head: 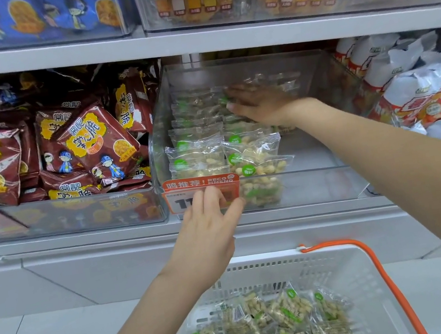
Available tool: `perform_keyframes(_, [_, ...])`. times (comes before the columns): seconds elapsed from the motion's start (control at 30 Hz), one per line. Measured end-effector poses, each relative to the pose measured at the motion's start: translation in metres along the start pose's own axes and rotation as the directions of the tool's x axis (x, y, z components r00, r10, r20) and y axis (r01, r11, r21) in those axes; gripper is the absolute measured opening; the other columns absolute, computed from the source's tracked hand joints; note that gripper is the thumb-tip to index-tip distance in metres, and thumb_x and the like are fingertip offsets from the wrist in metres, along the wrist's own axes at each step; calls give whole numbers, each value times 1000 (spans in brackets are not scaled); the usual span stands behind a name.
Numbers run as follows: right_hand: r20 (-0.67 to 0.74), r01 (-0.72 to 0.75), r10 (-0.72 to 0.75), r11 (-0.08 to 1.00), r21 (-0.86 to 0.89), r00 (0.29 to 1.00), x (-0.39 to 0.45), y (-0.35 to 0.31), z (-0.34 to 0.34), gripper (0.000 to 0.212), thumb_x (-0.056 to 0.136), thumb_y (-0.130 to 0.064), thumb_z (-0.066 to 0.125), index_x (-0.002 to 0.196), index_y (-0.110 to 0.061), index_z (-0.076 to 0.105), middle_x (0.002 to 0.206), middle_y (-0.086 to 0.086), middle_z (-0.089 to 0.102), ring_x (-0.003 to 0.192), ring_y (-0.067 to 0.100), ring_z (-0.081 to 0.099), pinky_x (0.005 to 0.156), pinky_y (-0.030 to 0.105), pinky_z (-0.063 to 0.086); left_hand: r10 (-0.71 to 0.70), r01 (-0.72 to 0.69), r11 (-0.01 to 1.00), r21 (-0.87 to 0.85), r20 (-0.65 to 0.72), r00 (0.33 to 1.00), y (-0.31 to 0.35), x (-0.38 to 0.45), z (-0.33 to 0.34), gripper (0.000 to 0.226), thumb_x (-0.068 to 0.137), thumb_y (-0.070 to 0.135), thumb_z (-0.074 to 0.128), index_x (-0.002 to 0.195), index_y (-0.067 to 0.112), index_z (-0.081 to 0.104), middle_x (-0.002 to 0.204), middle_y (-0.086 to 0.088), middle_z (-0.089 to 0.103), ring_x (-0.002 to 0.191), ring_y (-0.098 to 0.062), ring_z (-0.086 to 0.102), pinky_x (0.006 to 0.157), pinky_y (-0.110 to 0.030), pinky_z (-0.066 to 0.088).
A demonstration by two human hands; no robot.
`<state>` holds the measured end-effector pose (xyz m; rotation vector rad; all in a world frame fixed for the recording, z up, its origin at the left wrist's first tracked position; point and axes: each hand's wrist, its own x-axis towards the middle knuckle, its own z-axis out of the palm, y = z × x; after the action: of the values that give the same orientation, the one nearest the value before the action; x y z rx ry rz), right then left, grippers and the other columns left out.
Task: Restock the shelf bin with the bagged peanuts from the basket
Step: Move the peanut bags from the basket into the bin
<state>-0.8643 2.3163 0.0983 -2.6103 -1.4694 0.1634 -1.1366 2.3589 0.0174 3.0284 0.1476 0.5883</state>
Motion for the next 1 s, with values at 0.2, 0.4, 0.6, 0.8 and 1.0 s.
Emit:
perform_keyframes(0.2, [-376, -97, 516, 677, 730, 770, -28, 18, 13, 75, 94, -43, 52, 153, -24, 9, 157, -1, 24, 142, 17, 27, 104, 16, 24, 12, -12, 1000, -3, -8, 1000, -1, 0, 0, 67, 51, 7, 79, 109, 16, 46, 93, -9, 43, 80, -25, 40, 54, -35, 45])
perform_keyframes(0.4, [14, -388, 582, 523, 759, 813, -23, 31, 27, 78, 95, -16, 54, 152, -11, 1, 149, 9, 32, 137, 25, 34, 104, 27, 33, -9, 9, 1000, 7, -20, 1000, 2, 0, 2, 69, 51, 9, 80, 110, 17, 46, 92, -9, 43, 81, -24, 34, 52, -33, 42])
perform_keyframes(0.6, [-13, -334, 487, 617, 713, 874, -13, 39, 38, 81, 92, -2, 54, 152, -16, 2, 127, -2, 39, 103, 13, 44, 71, 18, 43, -13, 14, 999, 29, -23, 1000, 2, 1, 3, 67, 50, 8, 81, 109, 17, 50, 92, -9, 41, 80, -23, 34, 53, -32, 40])
perform_keyframes(0.8, [-216, -241, 500, 697, 675, 839, -59, 19, 10, 69, 89, -23, 62, 146, -11, 26, 119, -5, 49, 110, 11, 48, 86, 22, 40, -12, 12, 1000, 10, 10, 1000, 0, 1, 0, 62, 54, 11, 80, 108, 15, 51, 94, -9, 42, 82, -25, 39, 54, -31, 39])
perform_keyframes(1.0, [-652, 62, 302, 879, 473, 696, -209, -30, 35, 31, 95, -11, 51, 126, -12, 49, 124, -8, 52, 117, 5, 47, 100, 19, 34, -40, 41, 999, -5, 167, 985, 12, -14, 3, 53, 75, 19, 70, 122, 17, 45, 111, -8, 40, 99, -28, 41, 71, -33, 35])
